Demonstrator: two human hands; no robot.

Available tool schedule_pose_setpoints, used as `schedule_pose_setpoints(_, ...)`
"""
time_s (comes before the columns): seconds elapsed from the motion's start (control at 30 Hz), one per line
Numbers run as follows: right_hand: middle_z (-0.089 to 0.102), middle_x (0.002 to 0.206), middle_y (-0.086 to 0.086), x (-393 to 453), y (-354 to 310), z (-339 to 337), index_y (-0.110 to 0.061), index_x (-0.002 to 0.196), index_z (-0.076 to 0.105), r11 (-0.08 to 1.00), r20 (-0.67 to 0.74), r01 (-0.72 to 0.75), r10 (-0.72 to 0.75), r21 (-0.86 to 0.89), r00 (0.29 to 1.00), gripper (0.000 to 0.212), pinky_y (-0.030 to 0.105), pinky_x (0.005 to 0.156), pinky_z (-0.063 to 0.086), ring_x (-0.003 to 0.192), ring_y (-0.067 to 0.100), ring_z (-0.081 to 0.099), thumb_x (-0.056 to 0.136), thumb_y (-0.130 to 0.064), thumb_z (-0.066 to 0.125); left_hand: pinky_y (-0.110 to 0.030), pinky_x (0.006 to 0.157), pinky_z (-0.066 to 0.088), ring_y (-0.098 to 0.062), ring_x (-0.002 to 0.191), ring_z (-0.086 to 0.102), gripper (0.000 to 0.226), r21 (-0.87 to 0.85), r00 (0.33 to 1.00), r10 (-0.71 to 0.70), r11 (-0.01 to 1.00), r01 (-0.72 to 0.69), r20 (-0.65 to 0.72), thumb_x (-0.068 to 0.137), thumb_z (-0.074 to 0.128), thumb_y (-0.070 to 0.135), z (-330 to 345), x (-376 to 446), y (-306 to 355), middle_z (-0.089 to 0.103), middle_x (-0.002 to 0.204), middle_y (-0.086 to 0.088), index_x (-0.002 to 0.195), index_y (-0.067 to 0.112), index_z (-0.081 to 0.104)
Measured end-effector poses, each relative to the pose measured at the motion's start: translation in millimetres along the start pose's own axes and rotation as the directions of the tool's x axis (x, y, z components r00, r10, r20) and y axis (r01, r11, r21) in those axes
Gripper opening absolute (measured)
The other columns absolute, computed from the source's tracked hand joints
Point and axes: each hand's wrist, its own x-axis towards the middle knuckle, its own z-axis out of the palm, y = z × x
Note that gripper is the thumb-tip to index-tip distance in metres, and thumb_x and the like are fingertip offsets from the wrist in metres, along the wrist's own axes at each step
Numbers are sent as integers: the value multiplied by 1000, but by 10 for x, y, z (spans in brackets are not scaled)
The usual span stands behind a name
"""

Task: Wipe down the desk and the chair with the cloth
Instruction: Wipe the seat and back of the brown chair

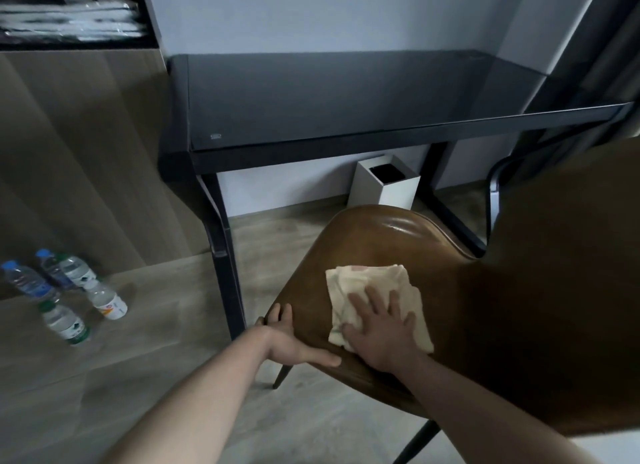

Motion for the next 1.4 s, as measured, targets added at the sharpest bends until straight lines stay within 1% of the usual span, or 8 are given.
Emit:
schedule_pose_setpoints(0.17, -21, 177, -12, 19, 79, 29, -50, 167, -4, 995, -60, -95, 97, 32, 994, 78, 75, 122, -10, 161, 39, -25, 101, -75, 31, -52, 133, 3, -33, 163, -19, 184, -18, 1000, 5, 1000, -5, 13, 30, 69, 106, 8, 13, 5, -30, 174, 2, 165, 24, -24)
schedule_pose_setpoints(0.4, -20, 177, -5, 705, 171, -157, -47, 168, -2, 962, -147, -250, 264, 112, 953, 82, 80, 116, -14, 157, 45, -30, 98, -80, 26, -56, 132, 5, -37, 162, -19, 183, 13, 999, 29, 999, -29, 26, 31, 68, 106, 27, 123, -49, -31, 173, 3, 165, 26, -26)
schedule_pose_setpoints(0.63, -14, 178, -6, 1207, 311, -442, -52, 167, -1, 946, -155, -320, 325, 61, 933, 84, 82, 115, -7, 158, 45, -26, 95, -86, 26, -56, 132, 5, -35, 161, -22, 178, -11, 999, 26, 1000, -26, 38, 37, 74, 102, -17, 191, -24, -32, 173, 7, 165, 29, -26)
schedule_pose_setpoints(0.8, -9, 179, -5, 977, 354, -458, -47, 168, 4, 957, -116, -286, 290, 56, 950, 87, 79, 121, 2, 161, 42, -18, 95, -86, 30, -56, 132, 4, -36, 162, -21, 179, 11, 999, 22, 1000, -23, 40, 36, 72, 104, -27, 172, -5, -31, 173, 4, 165, 27, -26)
schedule_pose_setpoints(0.97, -8, 177, 2, 339, 332, -368, -44, 166, 5, 946, -45, -315, 319, 70, 947, 83, 78, 122, 6, 160, 50, -11, 97, -80, 34, -54, 133, 4, -33, 163, -19, 185, -2, 999, 14, 1000, -14, 29, 28, 69, 107, -35, 110, 9, -30, 174, 2, 165, 26, -25)
schedule_pose_setpoints(1.17, 2, 175, 8, -290, 317, -149, -40, 165, 9, 951, -35, -310, 309, -16, 950, 84, 71, 123, 9, 159, 52, -1, 97, -82, 34, -52, 133, 5, -30, 164, -15, 191, -25, 1000, 8, 1000, -8, 20, 22, 70, 107, -41, -6, 38, -30, 174, 1, 166, 24, -23)
schedule_pose_setpoints(1.3, -1, 178, 3, -119, 500, 201, -51, 163, 9, 960, 18, -278, 279, -42, 960, 105, 78, 119, 1, 159, 53, -9, 71, -102, 0, -55, 133, 6, -33, 163, -15, 188, -48, 1000, 18, 999, -17, 23, 26, 72, 105, -13, -5, 30, -30, 174, 1, 166, 24, -23)
schedule_pose_setpoints(1.4, -11, 176, 4, 1, 382, 154, -47, 163, 1, 937, -21, -346, 348, 56, 937, 91, 79, 119, -3, 156, 55, -19, 86, -93, 19, -54, 133, 5, -32, 163, -16, 187, -39, 1000, 18, 999, -17, 12, 26, 71, 106, -18, 27, 11, -28, 175, 1, 166, 24, -23)
